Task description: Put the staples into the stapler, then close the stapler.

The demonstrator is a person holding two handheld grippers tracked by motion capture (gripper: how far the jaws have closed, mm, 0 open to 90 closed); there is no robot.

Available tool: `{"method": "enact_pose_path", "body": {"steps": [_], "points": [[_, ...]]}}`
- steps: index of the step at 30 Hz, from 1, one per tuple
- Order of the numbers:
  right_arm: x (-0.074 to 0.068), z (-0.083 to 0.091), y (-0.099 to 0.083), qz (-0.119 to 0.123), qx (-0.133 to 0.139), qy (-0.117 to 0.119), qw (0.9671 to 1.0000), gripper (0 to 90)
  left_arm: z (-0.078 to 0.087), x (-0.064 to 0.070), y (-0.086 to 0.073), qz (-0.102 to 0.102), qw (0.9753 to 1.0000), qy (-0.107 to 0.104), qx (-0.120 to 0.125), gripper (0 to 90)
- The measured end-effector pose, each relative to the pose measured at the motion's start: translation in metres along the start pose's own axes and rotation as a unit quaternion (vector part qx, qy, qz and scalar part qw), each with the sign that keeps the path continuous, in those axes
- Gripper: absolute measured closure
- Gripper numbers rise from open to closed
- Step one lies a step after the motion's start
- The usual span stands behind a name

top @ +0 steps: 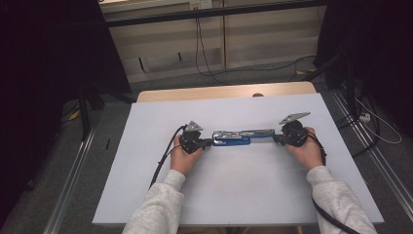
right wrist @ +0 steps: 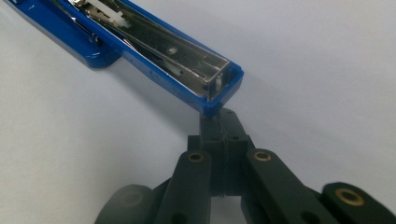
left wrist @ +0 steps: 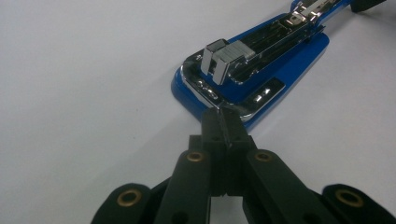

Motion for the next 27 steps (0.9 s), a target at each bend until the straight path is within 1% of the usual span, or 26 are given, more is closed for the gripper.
{"method": "enact_pose_path", "body": {"steps": [5,6,7,10,14,19,22,23,25,27], "points": [[0.000,0.000,0.002,-0.003,0.007,-0.003,1.0000,90.0,0.000,-0.001,0.000,0.001,1.0000,0.000,-0.003,90.0],[-0.002,-0.001,0.003,-0.004,0.009,0.001,0.9999,90.0,-0.001,0.000,0.000,-0.001,1.0000,0.004,-0.001,90.0],[-0.002,-0.001,0.003,0.001,0.008,0.002,1.0000,90.0,-0.001,0.000,0.000,-0.001,1.0000,0.004,-0.001,90.0],[-0.002,-0.002,0.003,0.006,0.007,0.002,1.0000,90.0,-0.001,0.001,0.000,-0.003,1.0000,0.007,-0.002,90.0],[-0.002,0.000,0.005,-0.002,0.014,0.002,0.9999,90.0,-0.001,0.002,0.000,-0.004,0.9999,0.010,-0.002,90.0],[-0.001,0.001,0.006,-0.001,0.020,0.001,0.9998,90.0,-0.001,0.001,0.000,-0.003,1.0000,0.008,-0.002,90.0],[-0.002,0.000,0.008,0.000,0.026,0.004,0.9997,90.0,0.000,0.001,0.000,-0.006,0.9999,0.009,-0.002,90.0],[-0.003,-0.001,0.009,-0.001,0.027,0.008,0.9996,90.0,0.000,0.001,0.000,-0.006,0.9999,0.009,-0.002,89.9],[-0.006,-0.002,0.011,0.003,0.030,0.012,0.9995,90.0,0.000,0.002,0.000,-0.012,0.9999,0.010,-0.002,89.5],[-0.009,-0.004,0.013,0.006,0.033,0.015,0.9993,90.0,0.000,0.002,0.000,-0.010,0.9998,0.015,-0.003,88.8]]}}
Point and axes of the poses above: each handheld gripper's, and its own axes: z roughly backward along the jaws, y roughly out of its top, x roughly to its right, the point moved 1 cm from there along -z, roughly forward along the jaws, and after that the axes turned 13 degrees about x, right-handed, at the moved point
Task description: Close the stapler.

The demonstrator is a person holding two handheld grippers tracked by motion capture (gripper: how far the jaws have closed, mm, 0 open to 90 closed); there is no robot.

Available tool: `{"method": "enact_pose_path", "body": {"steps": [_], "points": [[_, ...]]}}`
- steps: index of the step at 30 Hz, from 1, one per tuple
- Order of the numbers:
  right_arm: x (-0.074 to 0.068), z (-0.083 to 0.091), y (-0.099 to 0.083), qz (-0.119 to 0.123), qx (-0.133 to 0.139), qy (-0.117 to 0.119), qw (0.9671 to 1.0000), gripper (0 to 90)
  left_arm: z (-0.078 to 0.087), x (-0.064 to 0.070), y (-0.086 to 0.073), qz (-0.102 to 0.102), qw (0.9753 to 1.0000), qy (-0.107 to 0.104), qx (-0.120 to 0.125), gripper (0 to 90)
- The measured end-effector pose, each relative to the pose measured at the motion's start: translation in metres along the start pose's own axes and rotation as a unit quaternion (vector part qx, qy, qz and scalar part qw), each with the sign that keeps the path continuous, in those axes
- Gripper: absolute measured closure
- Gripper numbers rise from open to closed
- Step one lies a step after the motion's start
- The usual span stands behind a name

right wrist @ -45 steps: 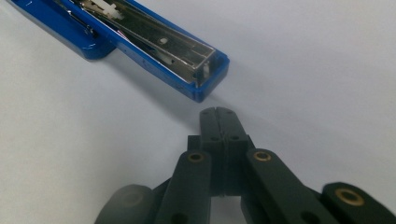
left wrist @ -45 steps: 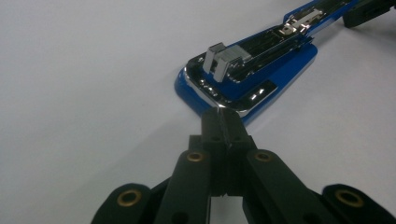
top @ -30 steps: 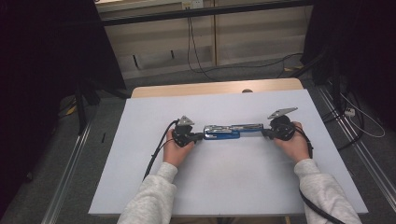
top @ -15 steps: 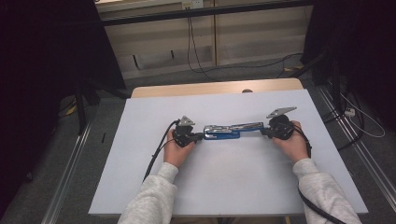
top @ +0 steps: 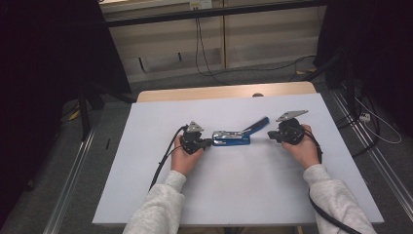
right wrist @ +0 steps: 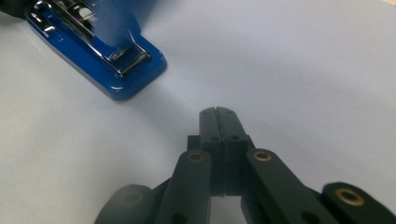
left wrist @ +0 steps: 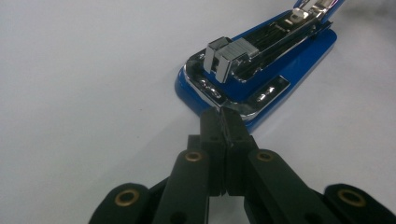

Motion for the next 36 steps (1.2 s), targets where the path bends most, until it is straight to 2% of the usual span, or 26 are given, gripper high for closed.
{"method": "enact_pose_path", "body": {"steps": [3,4,6,8,9,10,11,12,14,16,18,20,22,23,27,32,36], "points": [[-0.001,-0.001,0.000,-0.001,0.001,0.001,1.0000,88.8,0.001,-0.002,0.000,0.005,1.0000,-0.001,0.003,85.1],[-0.002,-0.001,0.000,-0.003,0.000,0.003,1.0000,86.3,0.002,-0.003,0.000,0.006,0.9999,0.005,0.008,84.1],[-0.003,-0.001,-0.001,-0.007,0.001,0.005,1.0000,81.7,0.003,-0.004,0.000,0.005,0.9999,0.009,0.008,77.0],[-0.003,-0.001,-0.003,-0.020,0.007,0.008,0.9997,73.9,0.004,-0.006,0.001,0.009,0.9997,0.016,0.014,68.5],[-0.003,-0.001,-0.004,-0.026,0.009,0.009,0.9996,70.8,0.005,-0.008,0.001,0.022,0.9993,0.025,0.020,63.8],[-0.004,-0.001,-0.004,-0.032,0.011,0.009,0.9994,66.5,0.005,-0.008,0.001,0.022,0.9993,0.025,0.020,62.9],[-0.004,0.000,-0.005,-0.036,0.008,0.006,0.9993,62.3,0.008,-0.009,0.002,0.033,0.9988,0.025,0.026,58.4],[-0.004,0.000,-0.005,-0.036,0.008,0.006,0.9993,62.3,0.008,-0.009,0.002,0.033,0.9988,0.025,0.026,51.3],[-0.005,0.001,-0.007,-0.036,0.010,0.005,0.9993,54.5,0.015,-0.012,0.004,0.039,0.9983,0.028,0.033,47.2],[-0.007,0.002,-0.007,-0.049,0.015,0.008,0.9987,49.9,0.020,-0.013,0.005,0.055,0.9974,0.028,0.037,34.5],[-0.009,0.005,-0.007,-0.052,0.022,0.011,0.9983,42.9,0.023,-0.014,0.005,0.055,0.9975,0.026,0.037,29.2],[-0.012,0.007,-0.007,-0.051,0.023,0.014,0.9983,37.3,0.031,-0.015,0.006,0.078,0.9957,0.019,0.046,23.8],[-0.014,0.010,-0.008,-0.052,0.023,0.012,0.9983,33.8,0.034,-0.015,0.007,0.080,0.9952,0.020,0.052,20.5],[-0.016,0.012,-0.009,-0.053,0.022,0.013,0.9983,31.8,0.039,-0.014,0.008,0.080,0.9951,0.012,0.056,20.5],[-0.023,0.020,-0.011,-0.050,0.025,0.013,0.9983,25.6,0.045,-0.009,0.008,0.066,0.9957,0.003,0.065,16.9],[-0.034,0.032,-0.011,-0.041,0.032,0.019,0.9985,22.0,0.054,-0.006,0.005,0.067,0.9956,-0.004,0.066,13.6],[-0.039,0.040,-0.015,-0.045,0.028,0.025,0.9983,20.3,0.063,-0.003,0.001,0.058,0.9963,-0.008,0.063,11.6]]}}
Point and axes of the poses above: each handheld gripper's, and its own axes: z roughly backward along the jaws, y roughly out of its top, x roughly to its right, the point moved 1 cm from there along -z, roughly forward along the jaws, and after that the axes turned 13 degrees about x, right-handed, at the moved point
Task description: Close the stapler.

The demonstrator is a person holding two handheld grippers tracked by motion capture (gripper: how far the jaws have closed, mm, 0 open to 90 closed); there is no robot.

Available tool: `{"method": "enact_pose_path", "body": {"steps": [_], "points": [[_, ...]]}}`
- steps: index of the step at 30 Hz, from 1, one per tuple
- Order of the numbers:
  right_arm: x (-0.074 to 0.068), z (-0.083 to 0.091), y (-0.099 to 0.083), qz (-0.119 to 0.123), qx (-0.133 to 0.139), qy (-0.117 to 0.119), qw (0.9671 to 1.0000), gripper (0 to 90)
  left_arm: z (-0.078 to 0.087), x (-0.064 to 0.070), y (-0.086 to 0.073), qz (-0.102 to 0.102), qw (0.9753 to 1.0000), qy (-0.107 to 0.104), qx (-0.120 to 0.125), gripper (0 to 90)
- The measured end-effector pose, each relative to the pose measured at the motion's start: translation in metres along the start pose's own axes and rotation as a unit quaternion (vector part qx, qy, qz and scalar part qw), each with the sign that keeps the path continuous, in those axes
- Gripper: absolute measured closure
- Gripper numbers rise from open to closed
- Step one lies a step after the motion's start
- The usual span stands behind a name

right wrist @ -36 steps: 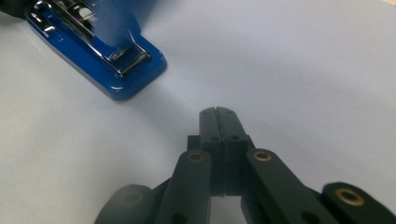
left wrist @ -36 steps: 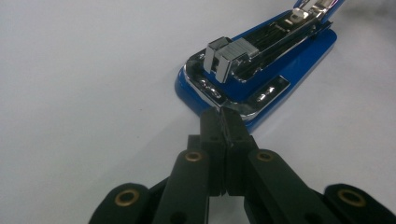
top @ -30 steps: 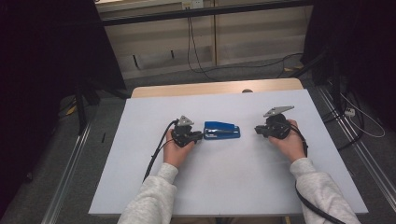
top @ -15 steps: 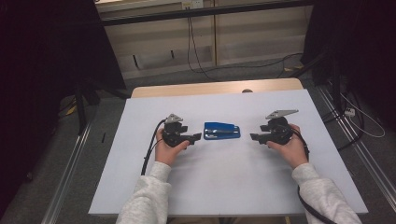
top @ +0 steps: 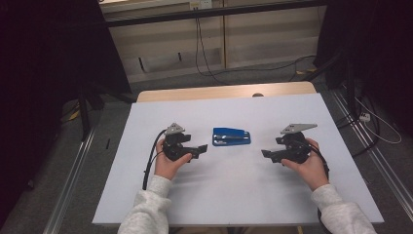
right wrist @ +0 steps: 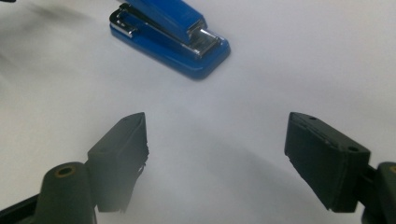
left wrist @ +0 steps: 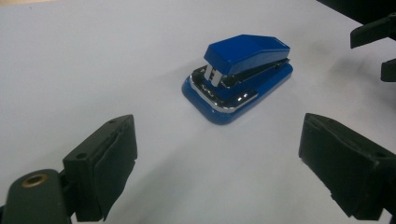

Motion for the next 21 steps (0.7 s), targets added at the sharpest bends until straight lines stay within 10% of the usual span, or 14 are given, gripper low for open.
{"method": "enact_pose_path", "body": {"steps": [21], "points": [[-0.022,0.041,-0.012,0.021,0.003,0.016,0.9996,15.6,0.063,0.003,-0.024,-0.009,0.9999,0.012,0.003,8.1]]}}
Point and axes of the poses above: each handheld gripper's, and its own axes: z roughly backward along the jaws, y roughly out of its top, x roughly to its right, the point moved 1 cm from there along -z, roughly forward along the jaws, and after that the axes turned 13 degrees about x, right-handed, at the moved point
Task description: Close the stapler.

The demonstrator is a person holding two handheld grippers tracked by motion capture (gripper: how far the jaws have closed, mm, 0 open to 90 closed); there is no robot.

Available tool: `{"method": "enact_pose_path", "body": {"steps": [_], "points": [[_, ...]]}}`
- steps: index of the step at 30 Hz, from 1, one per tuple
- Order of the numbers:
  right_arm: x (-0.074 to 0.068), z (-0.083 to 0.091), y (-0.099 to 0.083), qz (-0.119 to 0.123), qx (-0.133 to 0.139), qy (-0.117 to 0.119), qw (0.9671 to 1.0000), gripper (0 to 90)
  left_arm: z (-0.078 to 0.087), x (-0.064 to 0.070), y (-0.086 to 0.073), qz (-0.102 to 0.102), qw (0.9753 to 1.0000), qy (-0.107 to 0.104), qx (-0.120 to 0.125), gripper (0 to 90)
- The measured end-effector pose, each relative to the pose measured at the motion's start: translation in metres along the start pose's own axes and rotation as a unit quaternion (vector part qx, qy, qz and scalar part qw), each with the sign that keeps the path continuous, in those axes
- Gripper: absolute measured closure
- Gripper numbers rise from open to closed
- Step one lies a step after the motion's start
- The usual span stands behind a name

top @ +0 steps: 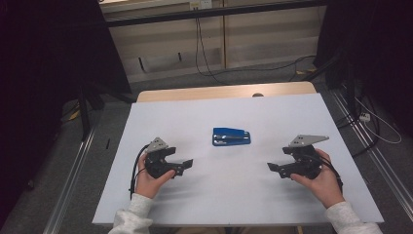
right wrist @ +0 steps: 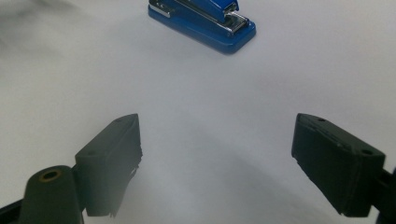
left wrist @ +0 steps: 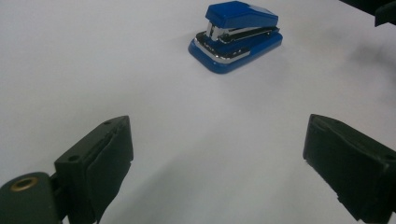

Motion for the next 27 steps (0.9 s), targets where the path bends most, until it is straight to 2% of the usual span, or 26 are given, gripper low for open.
{"method": "enact_pose_path", "body": {"steps": [5,6,9,15,17,22,24,27], "points": [[-0.002,0.006,-0.004,0.000,-0.003,0.004,1.0000,15.5,0.011,-0.001,-0.005,0.001,1.0000,0.004,-0.005,8.1],[-0.001,0.009,-0.006,0.001,-0.003,0.005,1.0000,15.5,0.015,-0.001,-0.006,-0.004,0.9999,0.006,-0.015,7.6],[0.000,0.012,-0.010,-0.006,-0.006,0.006,0.9999,15.1,0.023,-0.001,-0.010,0.005,1.0000,0.007,-0.004,7.1],[0.000,0.017,-0.012,-0.007,-0.003,0.005,1.0000,15.1,0.036,-0.004,-0.014,0.001,0.9999,0.012,-0.007,7.0],[0.000,0.018,-0.013,-0.005,-0.004,0.005,1.0000,15.1,0.043,-0.006,-0.015,0.002,0.9999,0.015,0.001,7.1],[0.000,0.018,-0.014,-0.001,-0.006,0.004,1.0000,15.1,0.060,-0.012,-0.023,0.011,0.9996,0.026,-0.001,7.2],[0.000,0.019,-0.013,0.001,-0.003,0.003,1.0000,15.1,0.064,-0.013,-0.025,0.016,0.9995,0.027,0.001,7.2],[0.001,0.018,-0.013,0.000,-0.002,0.005,1.0000,15.1,0.066,-0.013,-0.026,0.012,0.9995,0.029,0.001,7.2]]}}
Point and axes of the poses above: each handheld gripper's, and its own axes: z roughly backward along the jaws, y roughly out of its top, x roughly to its right, the point moved 1 cm from there along -z, roughly forward along the jaws, and after that the axes turned 13 degrees about x, right-handed, at the moved point
